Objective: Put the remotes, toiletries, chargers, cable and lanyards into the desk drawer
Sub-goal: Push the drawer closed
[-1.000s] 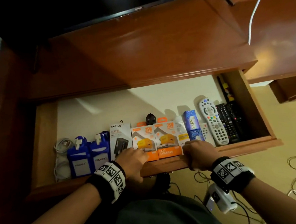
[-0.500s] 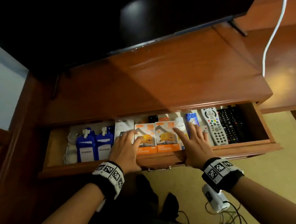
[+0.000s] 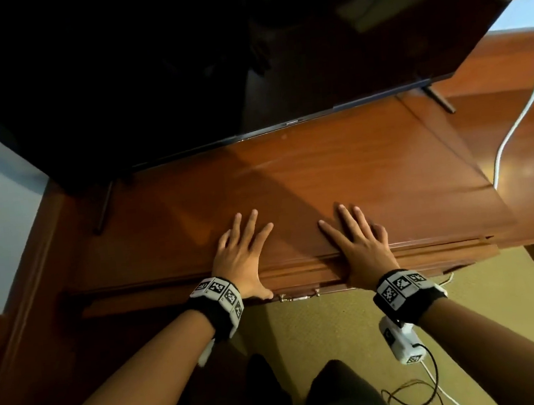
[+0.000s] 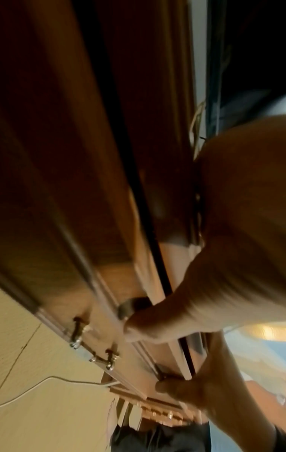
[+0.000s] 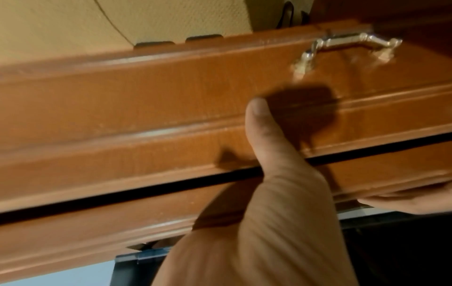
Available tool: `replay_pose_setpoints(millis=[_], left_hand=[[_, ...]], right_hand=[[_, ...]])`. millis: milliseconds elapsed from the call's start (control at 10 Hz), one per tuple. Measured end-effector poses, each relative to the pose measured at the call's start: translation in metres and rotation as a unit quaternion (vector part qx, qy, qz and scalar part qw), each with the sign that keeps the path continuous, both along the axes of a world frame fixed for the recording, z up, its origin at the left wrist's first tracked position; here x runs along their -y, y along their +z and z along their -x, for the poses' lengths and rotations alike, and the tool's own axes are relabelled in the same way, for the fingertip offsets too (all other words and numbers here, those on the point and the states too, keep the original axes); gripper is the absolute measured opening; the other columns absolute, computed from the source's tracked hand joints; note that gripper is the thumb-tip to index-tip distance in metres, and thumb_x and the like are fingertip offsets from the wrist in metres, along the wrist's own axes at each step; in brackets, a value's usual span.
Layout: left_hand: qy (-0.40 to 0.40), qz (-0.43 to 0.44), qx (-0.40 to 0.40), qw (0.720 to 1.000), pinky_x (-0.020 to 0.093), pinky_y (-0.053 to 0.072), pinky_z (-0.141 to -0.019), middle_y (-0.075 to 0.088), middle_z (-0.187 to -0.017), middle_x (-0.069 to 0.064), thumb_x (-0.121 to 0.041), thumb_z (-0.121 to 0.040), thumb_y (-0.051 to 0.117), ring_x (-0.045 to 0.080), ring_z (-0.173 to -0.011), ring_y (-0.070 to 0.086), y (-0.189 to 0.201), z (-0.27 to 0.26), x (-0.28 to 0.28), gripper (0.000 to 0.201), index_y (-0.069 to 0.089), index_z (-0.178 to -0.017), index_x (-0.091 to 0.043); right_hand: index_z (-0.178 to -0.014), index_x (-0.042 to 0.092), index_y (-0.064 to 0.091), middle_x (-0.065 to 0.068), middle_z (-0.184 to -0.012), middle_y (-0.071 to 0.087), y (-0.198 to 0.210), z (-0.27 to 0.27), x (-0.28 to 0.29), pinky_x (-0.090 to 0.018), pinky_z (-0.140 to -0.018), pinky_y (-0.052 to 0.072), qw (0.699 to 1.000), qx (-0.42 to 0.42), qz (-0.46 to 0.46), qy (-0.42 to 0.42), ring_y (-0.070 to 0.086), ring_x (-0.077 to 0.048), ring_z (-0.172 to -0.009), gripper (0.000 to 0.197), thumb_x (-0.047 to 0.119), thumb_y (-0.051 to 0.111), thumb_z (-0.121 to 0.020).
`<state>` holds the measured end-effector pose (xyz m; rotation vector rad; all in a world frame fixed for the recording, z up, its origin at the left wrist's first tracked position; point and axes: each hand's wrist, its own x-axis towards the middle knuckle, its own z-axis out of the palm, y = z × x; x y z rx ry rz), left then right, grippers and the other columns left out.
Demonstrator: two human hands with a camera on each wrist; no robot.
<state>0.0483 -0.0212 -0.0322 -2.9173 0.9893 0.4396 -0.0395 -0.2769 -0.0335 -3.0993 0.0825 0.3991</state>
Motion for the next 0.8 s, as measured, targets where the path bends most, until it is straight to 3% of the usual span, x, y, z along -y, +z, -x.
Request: replay_pose_setpoints(millis=[200, 300, 400, 500, 600, 700, 800], left_hand=[[-0.007, 0.014, 0.047, 0.999, 0.047, 0.008, -0.115, -0.027, -0.156, 0.001, -0.068, -0.066, 0.067, 0.028, -0.145, -0.017, -0.012, -0.009, -0.001, 0.115, -0.008, -0.147, -0.037], [-0.008, 0.011, 0.054, 0.998, 0.047, 0.007, -0.115, -0.028, -0.155, 0.003, -0.066, -0.073, 0.062, 0.029, -0.144, -0.018, -0.013, -0.005, 0.001, 0.108, -0.010, -0.148, -0.034], [-0.003, 0.006, 0.035, 0.999, 0.047, 0.003, -0.116, -0.033, -0.153, 0.002, -0.066, -0.076, 0.058, 0.028, -0.142, -0.025, -0.010, -0.004, 0.003, 0.104, -0.011, -0.148, -0.035], [0.021, 0.032, 0.005, 0.999, 0.044, 0.005, -0.116, -0.028, -0.155, -0.006, -0.065, -0.072, 0.063, 0.021, -0.144, -0.022, -0.005, -0.005, 0.003, 0.103, -0.003, -0.148, -0.040], [0.053, 0.069, -0.054, 0.995, 0.046, 0.009, -0.114, -0.014, -0.157, -0.017, -0.059, -0.069, 0.070, 0.013, -0.145, -0.014, 0.007, -0.008, 0.002, 0.093, 0.016, -0.144, -0.046], [0.110, 0.170, -0.097, 0.975, 0.040, 0.022, -0.114, 0.020, -0.152, -0.018, -0.047, -0.077, 0.070, 0.012, -0.143, 0.017, 0.019, -0.014, -0.011, 0.052, 0.050, -0.124, -0.040], [0.189, 0.257, -0.101, 0.942, 0.032, 0.040, -0.105, 0.049, -0.123, -0.021, -0.034, -0.085, 0.066, 0.001, -0.117, 0.048, 0.022, 0.005, -0.046, 0.017, 0.054, -0.091, -0.045]], right_hand=[[-0.144, 0.051, 0.000, -0.003, -0.160, -0.001, -0.004, 0.000, -0.005, -0.053, -0.106, 0.023, 0.998, 0.046, -0.009, -0.035, 0.000, -0.030, -0.147, 0.112, 0.015, 0.074, -0.068], [-0.144, 0.051, 0.005, -0.003, -0.160, 0.005, -0.005, 0.000, -0.007, -0.052, -0.104, 0.024, 0.997, 0.051, -0.007, -0.055, 0.005, -0.031, -0.146, 0.112, 0.003, 0.069, -0.066], [-0.144, 0.052, 0.003, -0.002, -0.160, 0.002, -0.002, 0.000, -0.009, -0.051, -0.105, 0.021, 0.997, 0.039, -0.029, -0.066, 0.003, -0.030, -0.146, 0.110, 0.005, 0.068, -0.068], [-0.144, 0.051, 0.004, -0.001, -0.160, -0.003, 0.001, 0.000, -0.005, -0.051, -0.107, 0.019, 0.998, 0.031, -0.040, -0.041, -0.001, -0.029, -0.146, 0.098, 0.025, 0.069, -0.075], [-0.145, 0.046, 0.012, 0.003, -0.160, -0.002, 0.009, 0.004, 0.002, -0.053, -0.108, 0.021, 0.996, 0.018, -0.078, -0.041, -0.001, -0.027, -0.146, 0.082, 0.041, 0.062, -0.081], [-0.142, 0.042, 0.030, 0.011, -0.158, 0.011, 0.023, 0.013, 0.012, -0.044, -0.108, 0.027, 0.989, 0.014, -0.146, -0.034, 0.013, -0.023, -0.144, 0.063, 0.048, 0.053, -0.084], [-0.101, 0.058, 0.060, 0.020, -0.130, 0.052, 0.040, 0.036, 0.039, -0.012, -0.095, 0.036, 0.956, 0.011, -0.282, -0.081, 0.050, -0.014, -0.125, 0.034, 0.067, 0.057, -0.068]])
